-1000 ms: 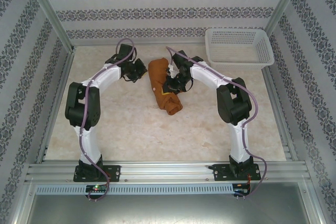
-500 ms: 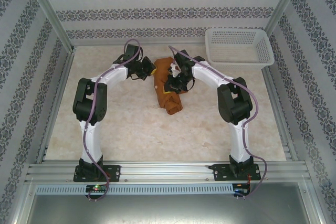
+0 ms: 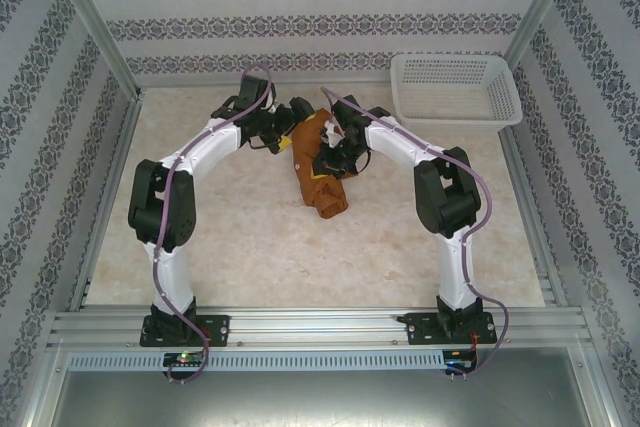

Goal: Roll up the long pants

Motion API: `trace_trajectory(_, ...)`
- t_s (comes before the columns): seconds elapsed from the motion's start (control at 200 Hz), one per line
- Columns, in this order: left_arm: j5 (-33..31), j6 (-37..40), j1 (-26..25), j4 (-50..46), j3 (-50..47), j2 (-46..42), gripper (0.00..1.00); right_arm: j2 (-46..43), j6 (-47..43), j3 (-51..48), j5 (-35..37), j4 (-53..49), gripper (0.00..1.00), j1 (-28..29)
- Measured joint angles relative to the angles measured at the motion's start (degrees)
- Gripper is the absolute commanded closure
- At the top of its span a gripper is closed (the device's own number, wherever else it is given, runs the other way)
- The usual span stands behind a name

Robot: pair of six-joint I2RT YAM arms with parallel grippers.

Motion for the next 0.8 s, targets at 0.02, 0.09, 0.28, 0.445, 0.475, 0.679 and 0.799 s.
trace_trajectory(0.02, 0.04, 0.26, -0.09, -0.15, 0.26, 0.24, 0.0, 0.0, 0.0, 0.0, 0.0, 0.0, 1.0, 0.0)
trace_trajectory(0.09, 0.35, 1.22, -0.39, -0.52, 1.01, 1.64, 0.0, 0.0, 0.0, 0.0, 0.0, -0.02, 1.0, 0.0)
trace_trajectory(0.28, 1.05, 3.13, -0.39, -2.19, 3.96, 8.02, 0.0, 0.0, 0.0, 0.0, 0.28, 0.02, 1.0, 0.0)
trace_trajectory(0.445, 1.49, 4.57, -0.46, -4.5, 7.78, 11.45, 0.0, 0.07, 0.17, 0.0, 1.51, -0.02, 1.0, 0.0)
trace_trajectory(0.475, 1.51, 4.7, -0.46, -4.83, 8.24, 11.74, 0.0, 0.07, 0.2, 0.0, 1.62, -0.04, 0.98, 0.0)
trace_trajectory(0.679, 1.38, 5.84, -0.46, -6.01, 9.35, 13.94, 0.0, -0.07, 0.13, 0.02, 4.55, -1.81, 0.2, 0.48)
trace_trajectory(0.799, 1.42, 6.1, -0.46, -6.4, 9.38, 14.91, 0.0, -0.79, -0.74, 2.14, 14.23, -6.32, 0.1, 2.78)
